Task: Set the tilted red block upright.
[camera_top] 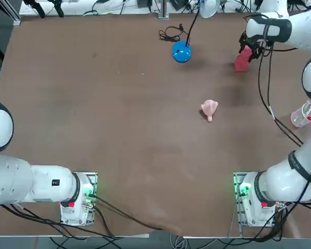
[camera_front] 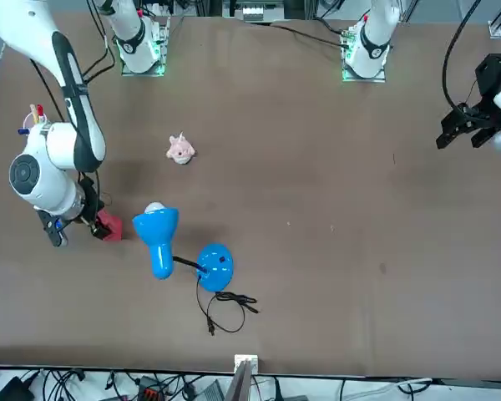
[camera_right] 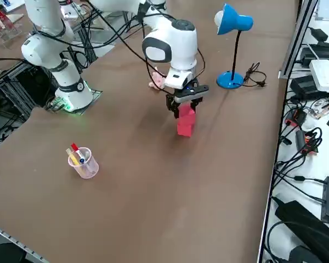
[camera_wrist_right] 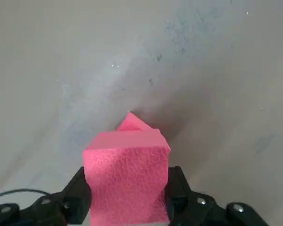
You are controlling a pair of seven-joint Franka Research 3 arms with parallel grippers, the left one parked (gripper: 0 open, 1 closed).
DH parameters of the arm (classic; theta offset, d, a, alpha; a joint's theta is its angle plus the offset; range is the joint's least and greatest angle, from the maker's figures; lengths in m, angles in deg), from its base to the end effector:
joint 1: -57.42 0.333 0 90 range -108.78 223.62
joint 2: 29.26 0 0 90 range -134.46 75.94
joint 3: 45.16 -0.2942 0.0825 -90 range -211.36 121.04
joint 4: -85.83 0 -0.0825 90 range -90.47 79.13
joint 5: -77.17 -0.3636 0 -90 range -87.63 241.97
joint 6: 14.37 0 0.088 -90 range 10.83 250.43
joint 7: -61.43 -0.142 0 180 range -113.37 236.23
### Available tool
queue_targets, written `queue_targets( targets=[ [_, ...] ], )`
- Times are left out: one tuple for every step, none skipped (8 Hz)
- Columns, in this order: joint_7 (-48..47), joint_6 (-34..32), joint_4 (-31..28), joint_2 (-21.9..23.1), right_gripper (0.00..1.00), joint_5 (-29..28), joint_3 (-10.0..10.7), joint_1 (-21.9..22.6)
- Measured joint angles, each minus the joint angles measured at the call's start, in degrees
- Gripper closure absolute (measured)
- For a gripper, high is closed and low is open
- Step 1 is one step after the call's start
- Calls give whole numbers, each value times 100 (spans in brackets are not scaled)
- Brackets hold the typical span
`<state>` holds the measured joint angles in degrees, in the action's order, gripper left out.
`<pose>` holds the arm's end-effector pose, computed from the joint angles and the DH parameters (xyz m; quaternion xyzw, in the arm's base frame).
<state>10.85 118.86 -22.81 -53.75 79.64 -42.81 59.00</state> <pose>0.6070 -0.0094 0.2366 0.9081 -0.4181 0.0111 0.0216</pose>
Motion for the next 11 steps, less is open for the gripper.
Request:
queue_targets(
  targets=[
    [138,-15,19,54,24,3,12,-5],
    [471,-154,29,168,28,3,16,-7],
    [930,-372,34,319,28,2,10,-4],
    [1352,-551,33,458,28,2,-8,5],
    [1751,-676,28,540,28,3,-42,41],
    [2118,-697,15,562,28,3,-67,138],
    [2549,-697,1,556,28,4,-74,216],
    [3113,-697,-8,547,28,4,-72,223],
    [3684,-677,-11,522,28,3,-53,183],
    [4121,-610,-11,471,28,3,-31,118],
    [4430,-516,-10,401,28,4,-16,66]
  ],
)
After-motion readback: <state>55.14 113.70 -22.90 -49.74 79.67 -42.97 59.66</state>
